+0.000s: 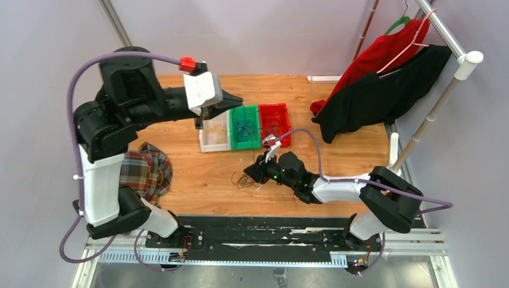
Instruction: Untangle the cables
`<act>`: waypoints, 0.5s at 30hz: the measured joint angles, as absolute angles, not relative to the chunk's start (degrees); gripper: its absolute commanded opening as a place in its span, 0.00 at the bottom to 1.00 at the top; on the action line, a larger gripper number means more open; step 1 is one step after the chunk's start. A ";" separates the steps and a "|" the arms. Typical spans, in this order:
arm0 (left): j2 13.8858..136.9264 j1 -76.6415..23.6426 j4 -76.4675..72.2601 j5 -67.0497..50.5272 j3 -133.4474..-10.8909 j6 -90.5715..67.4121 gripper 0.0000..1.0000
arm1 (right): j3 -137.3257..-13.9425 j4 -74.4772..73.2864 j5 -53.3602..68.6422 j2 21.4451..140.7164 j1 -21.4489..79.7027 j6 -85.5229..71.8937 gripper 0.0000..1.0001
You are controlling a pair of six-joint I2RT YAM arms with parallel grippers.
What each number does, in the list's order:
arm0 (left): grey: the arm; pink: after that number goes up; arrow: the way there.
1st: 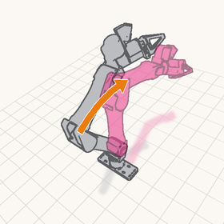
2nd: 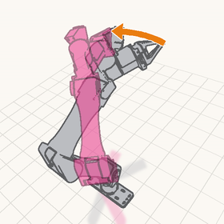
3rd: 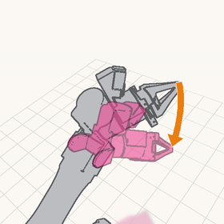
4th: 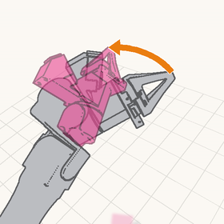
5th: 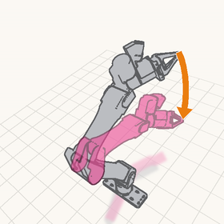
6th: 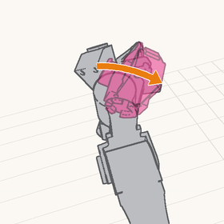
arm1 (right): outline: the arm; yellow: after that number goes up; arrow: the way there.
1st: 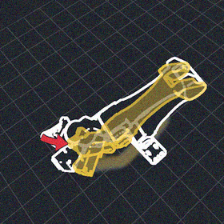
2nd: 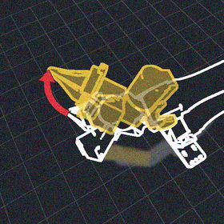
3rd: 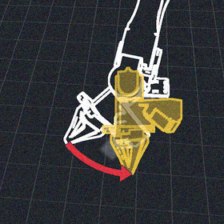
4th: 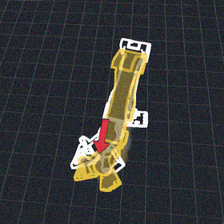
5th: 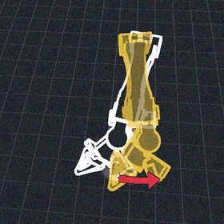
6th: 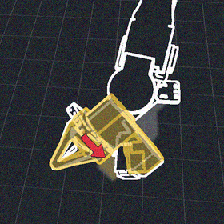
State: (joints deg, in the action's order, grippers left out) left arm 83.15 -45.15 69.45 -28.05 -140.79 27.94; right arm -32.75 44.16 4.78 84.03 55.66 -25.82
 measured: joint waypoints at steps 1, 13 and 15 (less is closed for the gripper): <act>83.40 -45.15 69.38 -27.75 -142.65 28.36 0.00 | -31.70 45.19 4.80 84.82 55.66 -26.30 0.18; 76.38 -45.15 54.08 -19.38 -136.55 30.26 0.00 | -24.95 53.58 4.82 90.76 55.68 -29.63 0.21; 75.94 -45.15 49.34 -17.12 -136.33 30.26 0.00 | -24.49 53.54 4.36 91.57 55.83 -29.58 0.22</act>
